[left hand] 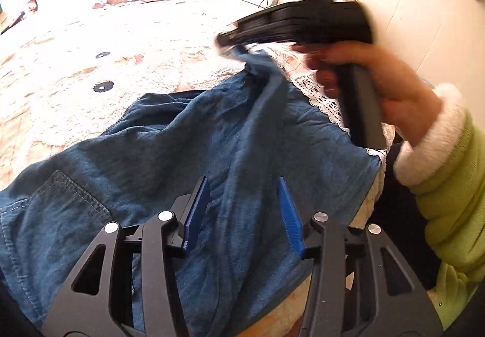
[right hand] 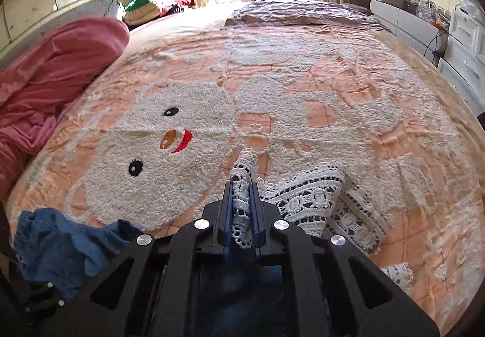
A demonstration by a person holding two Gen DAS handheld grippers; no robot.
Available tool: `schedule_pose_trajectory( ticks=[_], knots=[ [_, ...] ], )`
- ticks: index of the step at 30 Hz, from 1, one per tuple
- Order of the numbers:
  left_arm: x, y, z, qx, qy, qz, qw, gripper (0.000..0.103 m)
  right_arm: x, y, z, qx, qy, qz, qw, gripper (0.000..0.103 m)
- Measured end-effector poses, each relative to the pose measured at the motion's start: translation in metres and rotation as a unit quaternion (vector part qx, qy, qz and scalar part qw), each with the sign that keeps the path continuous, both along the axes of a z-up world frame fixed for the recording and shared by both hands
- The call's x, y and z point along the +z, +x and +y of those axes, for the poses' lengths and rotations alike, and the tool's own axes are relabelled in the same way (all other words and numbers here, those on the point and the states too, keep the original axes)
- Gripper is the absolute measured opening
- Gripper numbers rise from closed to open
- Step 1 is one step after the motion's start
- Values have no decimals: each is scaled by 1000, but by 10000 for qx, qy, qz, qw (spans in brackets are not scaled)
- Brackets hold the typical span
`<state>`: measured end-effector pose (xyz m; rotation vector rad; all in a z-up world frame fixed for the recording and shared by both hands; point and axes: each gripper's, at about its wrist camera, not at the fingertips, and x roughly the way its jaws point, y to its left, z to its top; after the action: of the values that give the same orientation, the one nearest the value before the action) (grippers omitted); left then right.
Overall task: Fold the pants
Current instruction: 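Grasp the lace hem with the right tool while the left tool holds the denim, then pull the lace hem with the right tool to straighten the leg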
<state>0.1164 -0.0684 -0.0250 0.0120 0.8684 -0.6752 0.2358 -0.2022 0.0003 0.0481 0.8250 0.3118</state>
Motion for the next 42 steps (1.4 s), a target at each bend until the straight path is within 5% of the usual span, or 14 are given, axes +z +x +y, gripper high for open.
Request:
schedule_pose_trajectory(
  ticks=[4, 9, 16, 22, 30, 42],
  knots=[
    [2, -4, -12, -199, 8, -170, 9997, 38, 25, -26, -24, -222, 441, -317, 9983, 9],
    [4, -10, -25, -427, 152, -447, 9980, 0, 43, -43, -49, -444, 767, -568, 9944, 9],
    [18, -20, -13, -446, 292, -849, 9950, 0, 52, -101, -96, -832, 1428, -650, 9841, 9],
    [18, -25, -8, -633, 447, -805, 9937, 0, 19, -165, -137, -1298, 1532, -185, 9795, 8],
    [21, -48, -11, -898, 659, -957, 9892, 0, -13, -200, -152, -1539, 1924, 270, 9688, 8],
    [-8, -65, -25, -1146, 1287, -878, 9811, 2, -38, -231, -156, -1711, 1699, 766, 9675, 8]
  ],
)
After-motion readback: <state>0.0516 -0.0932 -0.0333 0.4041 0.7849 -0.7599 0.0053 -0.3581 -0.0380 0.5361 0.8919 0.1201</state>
